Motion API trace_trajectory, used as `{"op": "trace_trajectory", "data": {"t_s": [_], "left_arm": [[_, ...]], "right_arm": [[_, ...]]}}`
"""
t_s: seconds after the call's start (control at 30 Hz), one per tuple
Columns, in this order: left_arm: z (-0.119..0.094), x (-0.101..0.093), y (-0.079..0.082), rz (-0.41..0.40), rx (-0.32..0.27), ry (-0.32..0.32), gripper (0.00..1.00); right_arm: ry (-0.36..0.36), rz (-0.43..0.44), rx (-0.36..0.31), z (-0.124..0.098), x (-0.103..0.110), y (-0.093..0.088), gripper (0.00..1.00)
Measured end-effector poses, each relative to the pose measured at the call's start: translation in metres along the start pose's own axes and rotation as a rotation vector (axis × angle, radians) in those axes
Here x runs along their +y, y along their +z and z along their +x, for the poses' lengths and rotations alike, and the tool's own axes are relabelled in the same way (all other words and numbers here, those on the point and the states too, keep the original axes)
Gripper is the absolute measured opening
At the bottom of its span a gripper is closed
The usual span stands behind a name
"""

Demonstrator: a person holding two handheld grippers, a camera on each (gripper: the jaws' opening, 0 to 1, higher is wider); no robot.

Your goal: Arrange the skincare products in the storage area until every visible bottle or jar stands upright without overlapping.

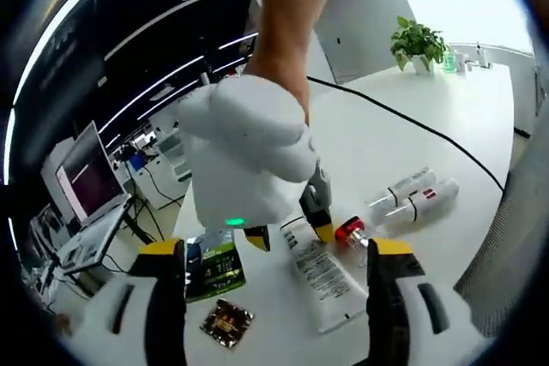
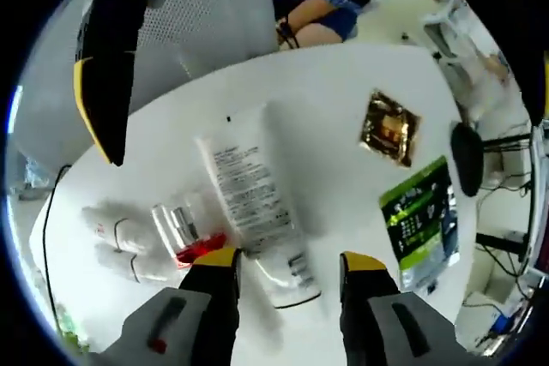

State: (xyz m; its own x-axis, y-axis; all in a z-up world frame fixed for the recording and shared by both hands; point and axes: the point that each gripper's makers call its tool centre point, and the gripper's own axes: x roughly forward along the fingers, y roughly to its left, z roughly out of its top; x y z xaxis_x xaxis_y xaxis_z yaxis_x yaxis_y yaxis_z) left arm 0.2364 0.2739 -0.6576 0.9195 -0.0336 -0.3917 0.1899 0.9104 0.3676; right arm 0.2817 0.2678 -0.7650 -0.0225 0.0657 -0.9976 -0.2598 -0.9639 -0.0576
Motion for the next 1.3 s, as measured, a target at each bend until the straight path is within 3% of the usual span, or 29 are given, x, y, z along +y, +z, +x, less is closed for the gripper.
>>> {"op": "trace_trajectory", "data": {"t_s": [0.2, 0.3, 0.37, 0.4, 0.43, 0.73, 0.83, 1.07, 1.3], "left_arm": [[0.002, -0.003, -0.005, 0.027, 0.027, -0.013, 0.79], [0.003, -0.004, -0.008, 0.027, 0.036, -0.014, 0.79], [0.004, -0.005, -0.01, 0.029, 0.046, -0.022, 0.78], [0.004, -0.006, -0.011, 0.032, 0.047, -0.024, 0.77], [0.005, -0.007, -0.011, 0.038, 0.049, -0.026, 0.76], [0.005, -0.014, -0.014, 0.042, 0.059, -0.059, 0.71], [0.005, -0.015, -0.015, 0.044, 0.062, -0.065, 0.7], [0.004, -0.015, -0.016, 0.054, 0.062, -0.068, 0.71], [0.004, -0.014, -0.015, 0.051, 0.057, -0.063, 0.71]], "right_arm": [[0.02, -0.029, -0.01, 0.017, -0.002, 0.004, 0.46], [0.029, -0.054, -0.015, 0.015, -0.003, 0.003, 0.47], [0.114, -0.034, -0.037, 0.016, 0.01, 0.002, 0.4], [0.078, -0.092, -0.068, 0.016, 0.002, 0.007, 0.4], [0.073, -0.053, -0.055, 0.014, 0.002, 0.003, 0.39], [0.069, -0.057, -0.013, 0.016, 0.004, 0.004, 0.39], [0.068, -0.094, 0.031, 0.016, 0.003, 0.003, 0.27], [0.05, -0.025, 0.018, 0.015, 0.003, 0.004, 0.2], [-0.052, 0.025, 0.016, 0.007, -0.008, 0.006, 0.18]]}}
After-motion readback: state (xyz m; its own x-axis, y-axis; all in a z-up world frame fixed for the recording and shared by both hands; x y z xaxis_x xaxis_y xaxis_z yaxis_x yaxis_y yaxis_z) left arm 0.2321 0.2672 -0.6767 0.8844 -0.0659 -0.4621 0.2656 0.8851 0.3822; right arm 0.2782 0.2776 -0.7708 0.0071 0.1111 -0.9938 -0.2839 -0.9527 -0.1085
